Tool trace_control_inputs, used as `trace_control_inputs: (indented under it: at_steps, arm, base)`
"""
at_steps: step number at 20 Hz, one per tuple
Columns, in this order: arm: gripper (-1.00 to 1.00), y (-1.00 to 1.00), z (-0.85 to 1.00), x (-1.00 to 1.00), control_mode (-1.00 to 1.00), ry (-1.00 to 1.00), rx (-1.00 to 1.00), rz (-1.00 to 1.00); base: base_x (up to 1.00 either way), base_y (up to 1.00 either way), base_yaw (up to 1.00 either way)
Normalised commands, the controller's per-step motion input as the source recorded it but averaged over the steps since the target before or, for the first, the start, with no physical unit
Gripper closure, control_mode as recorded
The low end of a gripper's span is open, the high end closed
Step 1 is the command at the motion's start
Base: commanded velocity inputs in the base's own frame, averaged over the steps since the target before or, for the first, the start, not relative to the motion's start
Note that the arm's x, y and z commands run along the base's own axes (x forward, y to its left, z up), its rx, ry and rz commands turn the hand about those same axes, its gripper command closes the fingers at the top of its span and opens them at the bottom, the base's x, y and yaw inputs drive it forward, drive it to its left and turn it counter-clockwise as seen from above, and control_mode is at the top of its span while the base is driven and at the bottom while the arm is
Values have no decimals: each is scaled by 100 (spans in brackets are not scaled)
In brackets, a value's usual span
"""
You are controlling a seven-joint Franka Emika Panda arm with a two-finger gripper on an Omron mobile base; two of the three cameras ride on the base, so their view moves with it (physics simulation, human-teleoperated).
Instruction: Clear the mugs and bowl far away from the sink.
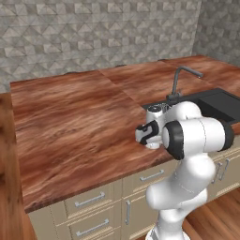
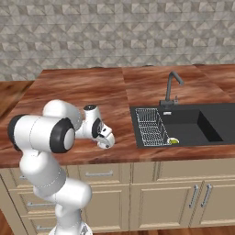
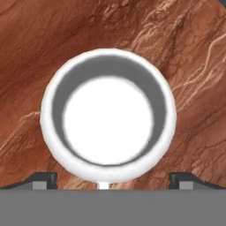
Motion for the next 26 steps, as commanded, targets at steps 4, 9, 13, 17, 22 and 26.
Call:
trace_control_inputs:
  at_steps: [4, 9, 13, 17, 22, 26]
  arm:
    - [-100, 0, -9, 11, -100, 2, 0, 0]
    - [-100, 7, -2, 20, -100, 0, 0, 0]
    - [100, 1, -8, 1, -100, 0, 0, 0]
    - [100, 1, -3, 0, -100, 0, 0, 0]
    - [100, 0, 0, 0, -100, 0, 0, 0]
    - [100, 0, 0, 0, -100, 0, 0, 0]
  base:
    - [0, 0, 0]
    - [0, 0, 0]
    - [0, 0, 0]
    - [0, 0, 0]
    - [0, 0, 0]
    - [0, 0, 0]
